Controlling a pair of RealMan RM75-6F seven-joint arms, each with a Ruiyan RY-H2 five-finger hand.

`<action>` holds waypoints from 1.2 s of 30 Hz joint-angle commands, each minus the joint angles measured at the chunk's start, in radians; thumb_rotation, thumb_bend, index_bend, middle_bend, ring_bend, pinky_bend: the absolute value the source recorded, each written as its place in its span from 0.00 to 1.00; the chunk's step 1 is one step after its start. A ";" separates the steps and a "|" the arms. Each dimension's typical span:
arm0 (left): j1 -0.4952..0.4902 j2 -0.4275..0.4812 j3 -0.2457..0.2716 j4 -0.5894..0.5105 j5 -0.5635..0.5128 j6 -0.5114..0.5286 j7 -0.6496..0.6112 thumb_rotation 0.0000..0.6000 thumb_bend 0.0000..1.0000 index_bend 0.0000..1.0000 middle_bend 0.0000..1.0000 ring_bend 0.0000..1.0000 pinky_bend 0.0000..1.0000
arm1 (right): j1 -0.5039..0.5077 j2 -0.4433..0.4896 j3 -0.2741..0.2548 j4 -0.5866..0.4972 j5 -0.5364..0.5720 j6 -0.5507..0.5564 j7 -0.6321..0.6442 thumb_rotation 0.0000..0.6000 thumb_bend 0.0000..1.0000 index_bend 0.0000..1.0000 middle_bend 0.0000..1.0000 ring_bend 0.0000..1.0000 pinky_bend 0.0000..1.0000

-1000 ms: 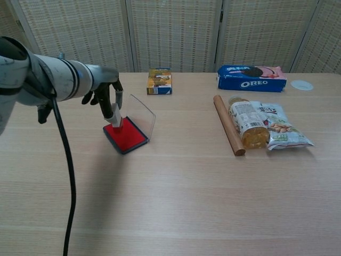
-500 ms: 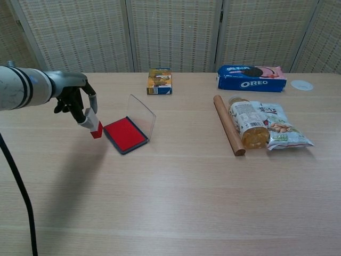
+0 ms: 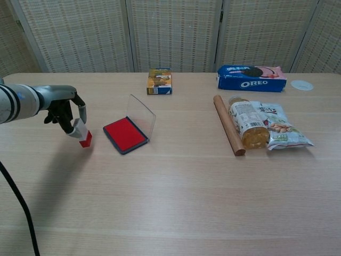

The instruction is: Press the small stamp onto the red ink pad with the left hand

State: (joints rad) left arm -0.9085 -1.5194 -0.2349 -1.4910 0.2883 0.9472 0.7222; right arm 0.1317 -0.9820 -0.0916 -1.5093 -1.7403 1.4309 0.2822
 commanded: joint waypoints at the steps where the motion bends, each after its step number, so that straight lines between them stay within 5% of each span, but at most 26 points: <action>1: -0.001 -0.009 0.011 0.019 0.004 -0.010 -0.014 1.00 0.52 0.66 1.00 0.78 0.78 | -0.002 0.000 -0.002 0.000 -0.002 0.005 -0.002 1.00 0.26 0.00 0.00 0.00 0.00; 10: -0.015 -0.031 0.034 0.062 0.012 -0.034 -0.030 1.00 0.51 0.59 1.00 0.77 0.78 | -0.001 0.001 -0.003 0.001 0.008 0.002 0.003 1.00 0.26 0.00 0.00 0.00 0.00; 18: -0.027 -0.045 0.050 0.078 0.008 -0.027 -0.026 1.00 0.29 0.57 1.00 0.76 0.78 | -0.007 0.001 -0.003 0.002 0.008 0.017 0.006 1.00 0.26 0.00 0.00 0.00 0.00; 36: -0.040 -0.066 0.057 0.052 -0.010 0.034 0.001 1.00 0.14 0.39 1.00 0.72 0.77 | -0.026 0.002 -0.005 0.011 -0.009 0.071 0.018 1.00 0.26 0.00 0.00 0.00 0.00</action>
State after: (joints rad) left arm -0.9487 -1.5850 -0.1778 -1.4374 0.2780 0.9803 0.7228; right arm 0.1054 -0.9798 -0.0964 -1.4985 -1.7494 1.5017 0.2999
